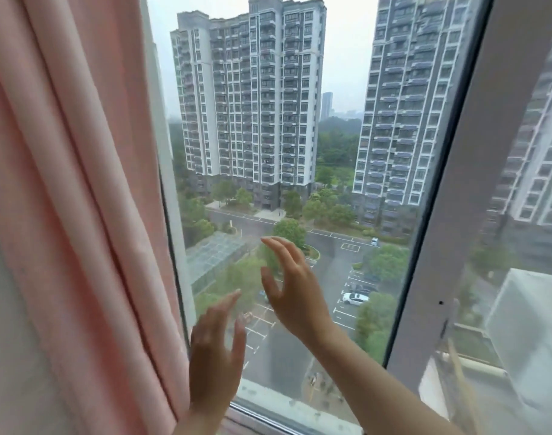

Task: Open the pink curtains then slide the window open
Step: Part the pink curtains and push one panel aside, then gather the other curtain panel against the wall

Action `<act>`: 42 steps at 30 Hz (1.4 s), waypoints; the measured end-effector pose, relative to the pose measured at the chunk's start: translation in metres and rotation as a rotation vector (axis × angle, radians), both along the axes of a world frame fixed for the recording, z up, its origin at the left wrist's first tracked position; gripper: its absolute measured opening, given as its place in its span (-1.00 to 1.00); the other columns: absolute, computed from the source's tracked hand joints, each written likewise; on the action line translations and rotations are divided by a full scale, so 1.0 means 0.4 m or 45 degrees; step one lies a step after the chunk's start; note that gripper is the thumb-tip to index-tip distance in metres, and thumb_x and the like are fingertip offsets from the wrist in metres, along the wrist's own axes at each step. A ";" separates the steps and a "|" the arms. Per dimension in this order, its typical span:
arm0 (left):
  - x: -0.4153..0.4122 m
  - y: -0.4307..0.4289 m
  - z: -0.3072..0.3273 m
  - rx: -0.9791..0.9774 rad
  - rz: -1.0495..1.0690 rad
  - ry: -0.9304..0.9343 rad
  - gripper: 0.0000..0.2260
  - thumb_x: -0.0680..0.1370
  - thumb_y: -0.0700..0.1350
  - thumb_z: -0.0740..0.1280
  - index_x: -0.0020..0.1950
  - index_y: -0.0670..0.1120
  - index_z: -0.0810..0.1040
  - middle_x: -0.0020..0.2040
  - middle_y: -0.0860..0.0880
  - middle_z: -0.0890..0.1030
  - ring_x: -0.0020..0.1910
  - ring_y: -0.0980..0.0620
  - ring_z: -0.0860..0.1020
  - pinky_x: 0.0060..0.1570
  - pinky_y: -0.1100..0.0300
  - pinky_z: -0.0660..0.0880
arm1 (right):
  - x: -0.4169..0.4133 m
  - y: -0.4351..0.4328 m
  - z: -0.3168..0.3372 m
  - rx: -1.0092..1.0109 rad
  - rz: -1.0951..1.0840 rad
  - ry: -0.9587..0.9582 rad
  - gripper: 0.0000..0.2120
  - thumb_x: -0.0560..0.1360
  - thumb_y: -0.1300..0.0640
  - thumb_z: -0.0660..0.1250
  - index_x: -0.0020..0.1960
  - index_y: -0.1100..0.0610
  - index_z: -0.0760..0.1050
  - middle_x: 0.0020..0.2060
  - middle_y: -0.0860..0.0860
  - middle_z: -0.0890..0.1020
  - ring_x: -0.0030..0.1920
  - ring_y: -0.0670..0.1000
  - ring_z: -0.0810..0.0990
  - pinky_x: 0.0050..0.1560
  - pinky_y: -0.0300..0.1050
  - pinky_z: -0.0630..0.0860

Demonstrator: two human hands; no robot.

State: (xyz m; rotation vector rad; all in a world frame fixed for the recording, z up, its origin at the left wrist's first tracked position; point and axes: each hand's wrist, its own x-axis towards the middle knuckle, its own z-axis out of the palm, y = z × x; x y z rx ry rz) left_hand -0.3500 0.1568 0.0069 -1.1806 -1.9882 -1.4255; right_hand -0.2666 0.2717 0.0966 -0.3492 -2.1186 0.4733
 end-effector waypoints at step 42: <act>1.079 0.539 0.530 0.100 -2.134 0.215 0.11 0.27 0.26 0.52 0.52 0.20 -0.23 0.56 0.04 -0.31 0.54 0.07 -0.26 0.44 -0.21 0.16 | 1.026 0.035 -0.116 -0.383 -2.021 0.617 0.33 0.07 -0.18 0.61 0.43 -0.23 -0.35 0.55 -0.06 -0.11 0.55 -0.02 -0.10 0.52 0.11 0.05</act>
